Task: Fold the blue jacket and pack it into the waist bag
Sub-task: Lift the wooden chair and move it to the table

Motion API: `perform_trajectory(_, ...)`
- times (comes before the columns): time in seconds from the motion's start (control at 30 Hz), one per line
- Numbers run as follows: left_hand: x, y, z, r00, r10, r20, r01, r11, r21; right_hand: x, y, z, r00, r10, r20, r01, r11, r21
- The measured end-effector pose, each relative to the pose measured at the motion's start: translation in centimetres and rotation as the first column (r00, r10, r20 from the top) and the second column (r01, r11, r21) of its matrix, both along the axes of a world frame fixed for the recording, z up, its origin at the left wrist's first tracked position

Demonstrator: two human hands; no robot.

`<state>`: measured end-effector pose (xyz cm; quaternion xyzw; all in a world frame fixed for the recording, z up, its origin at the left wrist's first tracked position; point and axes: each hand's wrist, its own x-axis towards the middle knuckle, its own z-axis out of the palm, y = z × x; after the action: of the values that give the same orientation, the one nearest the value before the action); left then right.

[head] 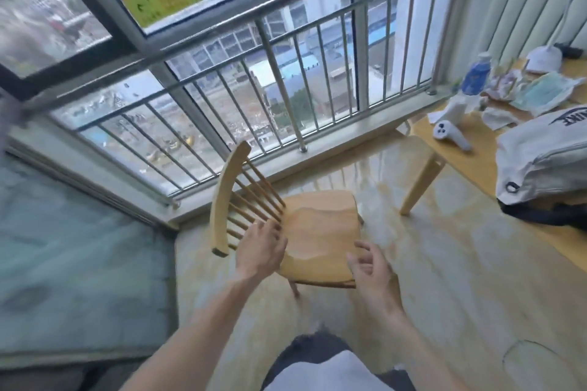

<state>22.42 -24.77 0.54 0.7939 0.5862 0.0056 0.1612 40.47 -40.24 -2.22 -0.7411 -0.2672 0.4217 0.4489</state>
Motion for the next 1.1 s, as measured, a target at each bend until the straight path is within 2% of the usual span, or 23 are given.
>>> perform_trajectory(0.1,-3.2,2.1,1.3,0.998,0.048,0.029,-0.049,0.998,0.048,-4.4,2.7,0.4,0.996,0.090,0.010,-0.091,0.996,0.016)
perform_trajectory(0.3,-9.4,10.6,0.5,1.000,0.019,0.003,-0.019,0.996,0.087,-13.2,10.6,-0.8,0.993,0.111,-0.027,-0.110,0.993,0.034)
perform_trajectory(0.43,-12.9,19.1,-3.1,0.994,-0.105,-0.027,0.107,0.989,0.105,-20.2,17.8,-3.9,0.998,0.050,-0.032,-0.050,0.999,-0.009)
perform_trajectory(0.63,-15.7,28.8,-6.2,0.949,-0.306,-0.078,0.304,0.952,-0.029,-28.6,26.4,-4.9,0.989,-0.150,0.000,0.149,0.983,-0.108)
perform_trajectory(0.77,-16.0,31.8,-5.2,0.894,-0.443,-0.067,0.439,0.896,-0.069,-30.8,28.3,-3.8,0.961,-0.274,0.041,0.277,0.948,-0.158)
perform_trajectory(0.97,-15.6,34.0,-4.8,0.801,-0.587,-0.113,0.585,0.809,-0.054,-32.0,31.4,-4.0,0.947,-0.308,0.087,0.320,0.929,-0.187)
perform_trajectory(1.1,-16.3,35.8,-6.0,0.676,-0.700,-0.230,0.707,0.704,-0.065,-34.1,34.2,-4.1,0.947,-0.299,0.120,0.320,0.914,-0.249)
